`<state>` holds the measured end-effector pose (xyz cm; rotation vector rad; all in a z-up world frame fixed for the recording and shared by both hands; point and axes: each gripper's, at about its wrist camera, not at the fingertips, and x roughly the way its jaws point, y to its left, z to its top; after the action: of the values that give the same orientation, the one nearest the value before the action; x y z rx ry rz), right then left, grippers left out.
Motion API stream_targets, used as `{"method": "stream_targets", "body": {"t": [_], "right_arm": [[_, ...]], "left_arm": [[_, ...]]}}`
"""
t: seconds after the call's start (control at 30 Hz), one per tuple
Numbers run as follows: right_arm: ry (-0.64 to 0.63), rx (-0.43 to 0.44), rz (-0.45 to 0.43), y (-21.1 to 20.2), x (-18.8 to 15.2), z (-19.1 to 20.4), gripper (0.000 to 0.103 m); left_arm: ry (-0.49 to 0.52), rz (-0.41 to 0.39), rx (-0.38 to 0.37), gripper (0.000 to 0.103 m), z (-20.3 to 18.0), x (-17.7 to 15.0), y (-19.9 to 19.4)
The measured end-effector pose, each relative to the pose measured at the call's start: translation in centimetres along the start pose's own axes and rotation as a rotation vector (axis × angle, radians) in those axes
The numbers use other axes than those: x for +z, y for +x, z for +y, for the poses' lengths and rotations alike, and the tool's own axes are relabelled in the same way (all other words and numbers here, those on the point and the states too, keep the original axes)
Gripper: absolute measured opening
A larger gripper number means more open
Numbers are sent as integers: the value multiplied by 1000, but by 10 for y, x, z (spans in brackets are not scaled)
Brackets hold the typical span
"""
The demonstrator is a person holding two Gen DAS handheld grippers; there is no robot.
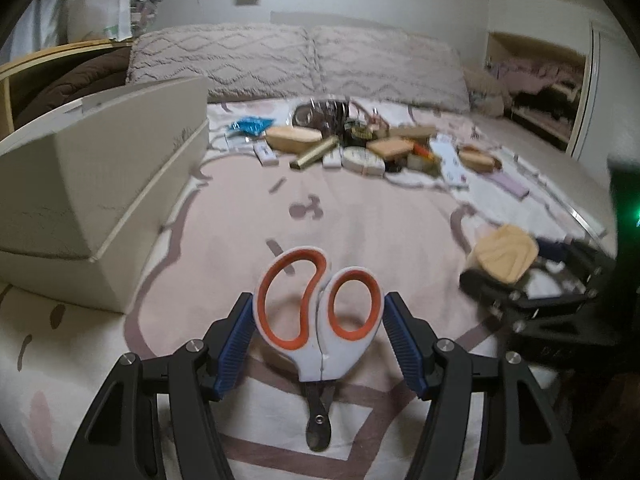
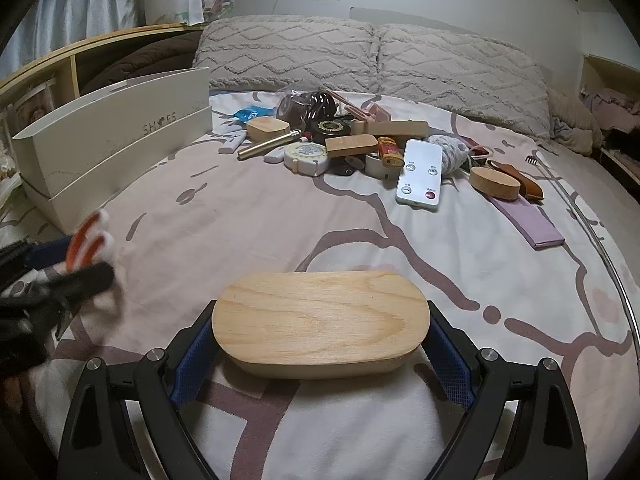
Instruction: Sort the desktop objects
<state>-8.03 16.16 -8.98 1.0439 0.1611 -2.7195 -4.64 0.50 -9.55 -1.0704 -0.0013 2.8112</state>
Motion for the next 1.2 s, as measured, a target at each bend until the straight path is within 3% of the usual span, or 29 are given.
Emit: {"method": "stream_targets", "body": {"t": [0.13,0.4,0.53,0.77,0.97,1.2], "right_arm": [[3,9,4,1,0,-1,94],[8,19,12,2,0,-2,94],[6,18,15,3,0,-1,94],[4,16,18,3,0,0,94],[5,17,17,3,0,0,94],[5,16,17,3,0,0,94]], "left_arm": [[58,1,52,65,-8,-13,0],[76,8,57,65,-8,-23,-15],[91,2,58,48,-9,-28,-19],[84,-8,39,31,-11,-27,-14],[47,-28,6,20,-11,-22,-12],[20,-40,-22,17,-9,-20,-16]]}}
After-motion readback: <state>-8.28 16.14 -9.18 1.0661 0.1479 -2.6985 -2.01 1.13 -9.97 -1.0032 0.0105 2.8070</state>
